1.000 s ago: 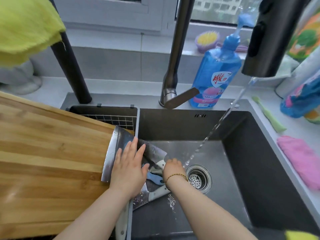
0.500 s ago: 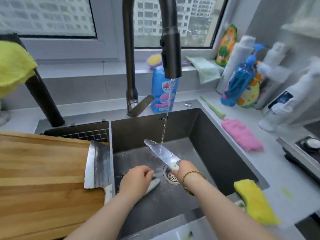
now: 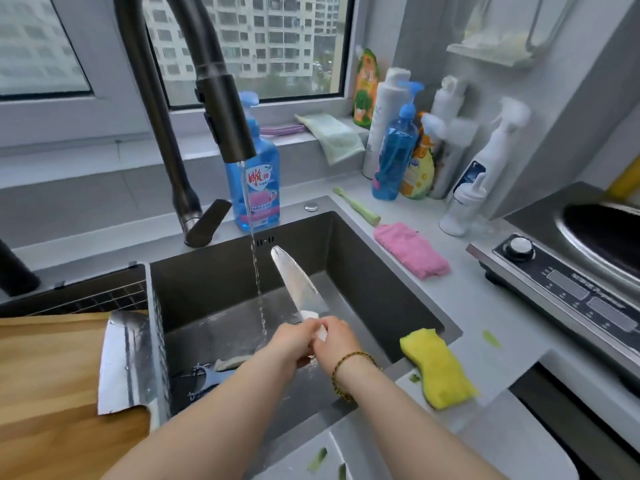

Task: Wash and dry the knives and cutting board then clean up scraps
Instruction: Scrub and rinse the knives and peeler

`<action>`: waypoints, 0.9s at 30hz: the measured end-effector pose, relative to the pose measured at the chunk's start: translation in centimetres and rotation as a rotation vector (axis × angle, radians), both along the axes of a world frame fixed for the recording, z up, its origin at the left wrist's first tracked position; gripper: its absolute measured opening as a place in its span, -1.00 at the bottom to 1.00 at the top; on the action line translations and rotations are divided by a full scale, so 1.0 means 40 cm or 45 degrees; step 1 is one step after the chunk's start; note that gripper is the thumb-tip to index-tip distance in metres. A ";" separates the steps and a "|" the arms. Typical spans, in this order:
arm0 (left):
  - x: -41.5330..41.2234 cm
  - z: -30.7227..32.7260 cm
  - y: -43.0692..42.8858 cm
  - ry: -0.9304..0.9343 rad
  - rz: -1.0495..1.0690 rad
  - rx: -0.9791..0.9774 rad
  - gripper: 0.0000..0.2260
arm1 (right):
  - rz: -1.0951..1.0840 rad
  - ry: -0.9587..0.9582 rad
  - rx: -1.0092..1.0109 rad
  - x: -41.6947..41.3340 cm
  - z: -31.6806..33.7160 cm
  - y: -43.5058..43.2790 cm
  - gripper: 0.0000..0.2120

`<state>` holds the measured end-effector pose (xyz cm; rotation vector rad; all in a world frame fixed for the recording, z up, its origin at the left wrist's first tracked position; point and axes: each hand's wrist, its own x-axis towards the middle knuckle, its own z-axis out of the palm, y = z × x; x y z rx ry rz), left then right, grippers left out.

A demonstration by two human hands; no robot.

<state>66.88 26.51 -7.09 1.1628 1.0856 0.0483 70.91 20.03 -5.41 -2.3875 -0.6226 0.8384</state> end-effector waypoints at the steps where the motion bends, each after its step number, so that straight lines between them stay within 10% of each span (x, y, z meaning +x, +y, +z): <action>1: 0.004 -0.001 0.004 -0.004 0.021 0.012 -0.85 | 0.053 0.002 0.007 0.004 0.010 -0.012 -0.67; 11: -0.042 -0.015 0.051 -0.057 -0.053 -0.072 -0.75 | -0.231 -0.396 -0.093 0.139 0.056 -0.231 -0.54; 16: -0.056 -0.012 0.040 -0.100 -0.137 -0.083 -0.70 | -0.278 -0.223 -0.463 0.151 0.048 -0.296 -0.22; 27: -0.114 0.036 0.033 -0.141 -0.240 0.014 -0.73 | -0.369 -0.195 -0.634 0.147 0.041 -0.300 -0.31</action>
